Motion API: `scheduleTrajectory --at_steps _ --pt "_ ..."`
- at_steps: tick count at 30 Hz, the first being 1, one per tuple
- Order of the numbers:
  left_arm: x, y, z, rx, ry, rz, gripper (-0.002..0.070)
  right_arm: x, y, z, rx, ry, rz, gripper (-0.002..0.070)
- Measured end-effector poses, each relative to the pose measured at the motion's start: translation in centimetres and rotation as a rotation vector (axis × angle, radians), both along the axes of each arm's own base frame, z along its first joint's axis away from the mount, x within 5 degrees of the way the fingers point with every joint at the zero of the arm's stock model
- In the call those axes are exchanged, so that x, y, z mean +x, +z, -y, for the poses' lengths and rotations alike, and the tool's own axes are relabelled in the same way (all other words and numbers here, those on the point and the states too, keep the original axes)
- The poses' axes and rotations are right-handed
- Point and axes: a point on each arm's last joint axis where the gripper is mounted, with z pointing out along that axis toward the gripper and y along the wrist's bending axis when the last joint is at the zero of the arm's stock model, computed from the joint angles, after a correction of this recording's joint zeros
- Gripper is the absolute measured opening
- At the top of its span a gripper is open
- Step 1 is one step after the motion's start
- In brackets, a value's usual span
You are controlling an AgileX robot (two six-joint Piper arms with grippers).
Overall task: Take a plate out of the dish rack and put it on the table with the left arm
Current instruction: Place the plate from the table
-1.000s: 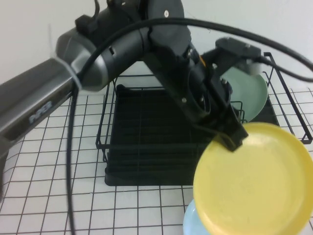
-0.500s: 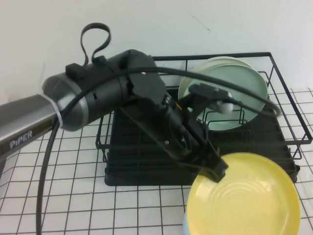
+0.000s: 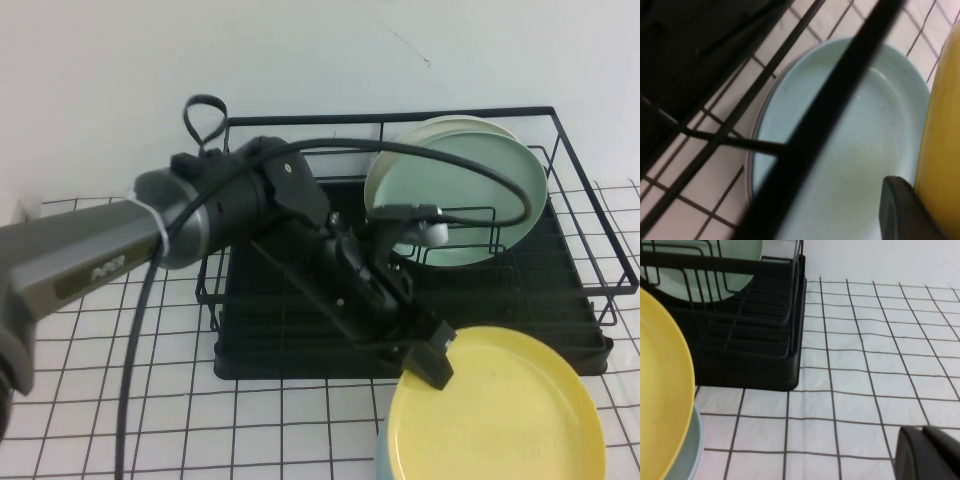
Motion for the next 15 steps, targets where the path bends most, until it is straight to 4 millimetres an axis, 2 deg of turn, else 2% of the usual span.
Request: scheduleTrajectory --at_steps 6,15 --pt "0.3 -1.9 0.2 0.030 -0.011 -0.048 0.0080 0.0 0.0 0.0 0.000 0.000 0.000 -0.0001" --pt "0.1 -1.4 0.0 0.045 -0.025 -0.030 0.0080 0.0 0.0 0.0 0.000 0.000 0.000 -0.0001"
